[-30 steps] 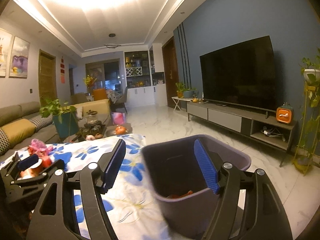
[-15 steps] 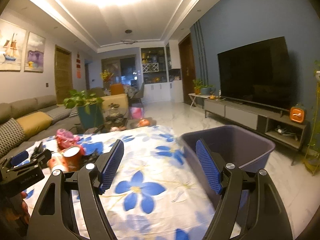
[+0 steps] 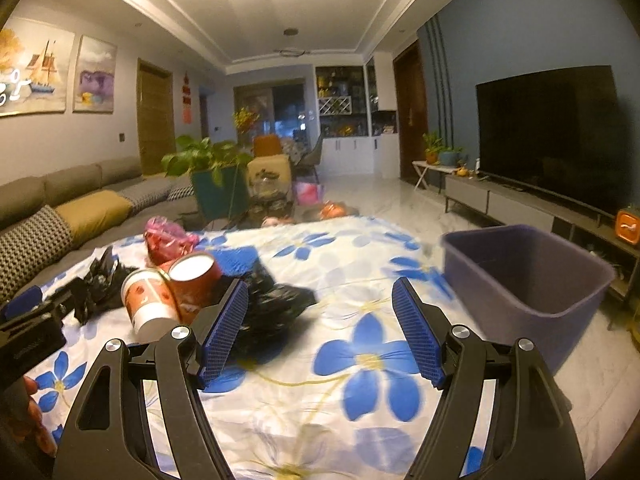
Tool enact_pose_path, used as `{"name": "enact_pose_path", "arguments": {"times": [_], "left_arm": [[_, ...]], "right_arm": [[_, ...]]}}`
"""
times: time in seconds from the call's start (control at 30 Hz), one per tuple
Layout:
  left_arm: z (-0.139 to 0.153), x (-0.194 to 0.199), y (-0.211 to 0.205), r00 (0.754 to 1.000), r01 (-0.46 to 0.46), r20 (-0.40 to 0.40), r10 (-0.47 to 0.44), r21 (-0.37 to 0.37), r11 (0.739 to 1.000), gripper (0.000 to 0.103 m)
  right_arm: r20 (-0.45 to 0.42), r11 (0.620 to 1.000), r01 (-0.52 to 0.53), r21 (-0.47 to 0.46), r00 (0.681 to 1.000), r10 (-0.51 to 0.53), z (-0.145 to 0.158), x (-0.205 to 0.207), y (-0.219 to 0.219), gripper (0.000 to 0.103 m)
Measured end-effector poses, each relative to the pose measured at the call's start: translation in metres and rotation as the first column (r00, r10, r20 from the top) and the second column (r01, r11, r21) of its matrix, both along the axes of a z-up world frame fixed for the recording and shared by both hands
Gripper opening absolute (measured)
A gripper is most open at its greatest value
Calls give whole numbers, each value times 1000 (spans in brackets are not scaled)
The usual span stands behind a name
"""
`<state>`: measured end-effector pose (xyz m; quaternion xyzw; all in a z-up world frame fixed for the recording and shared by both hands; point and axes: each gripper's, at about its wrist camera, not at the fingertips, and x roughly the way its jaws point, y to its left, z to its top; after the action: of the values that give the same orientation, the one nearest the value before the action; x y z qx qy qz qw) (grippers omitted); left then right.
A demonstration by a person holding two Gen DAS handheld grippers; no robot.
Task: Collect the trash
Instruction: 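Move both tools back over the table toward the remaining trash, then grasp the black plastic bag with the right tool while the left tool grasps the white apple-print paper cup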
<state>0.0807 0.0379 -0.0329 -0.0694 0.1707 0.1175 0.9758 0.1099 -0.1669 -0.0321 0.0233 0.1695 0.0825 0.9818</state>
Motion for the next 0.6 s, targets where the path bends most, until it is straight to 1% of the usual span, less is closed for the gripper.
{"name": "enact_pose_path", "arguments": {"times": [0.27,0.47,0.6], "left_arm": [[-8,12,26,999,-53,-14,53,-30,998,95],[-14,19,32,998,-58,-22,57,-45,997,95],[-15,23,30,998,-49,-29,48,-45,998,95]], "right_arm": [[-57,999,-36,-17,998,35,-11,40,29,73],[-86,998,-47,-43,995,43,-20,66,45,73],[-131,997,-63,-50,990,56,-27,78,47,73]]}}
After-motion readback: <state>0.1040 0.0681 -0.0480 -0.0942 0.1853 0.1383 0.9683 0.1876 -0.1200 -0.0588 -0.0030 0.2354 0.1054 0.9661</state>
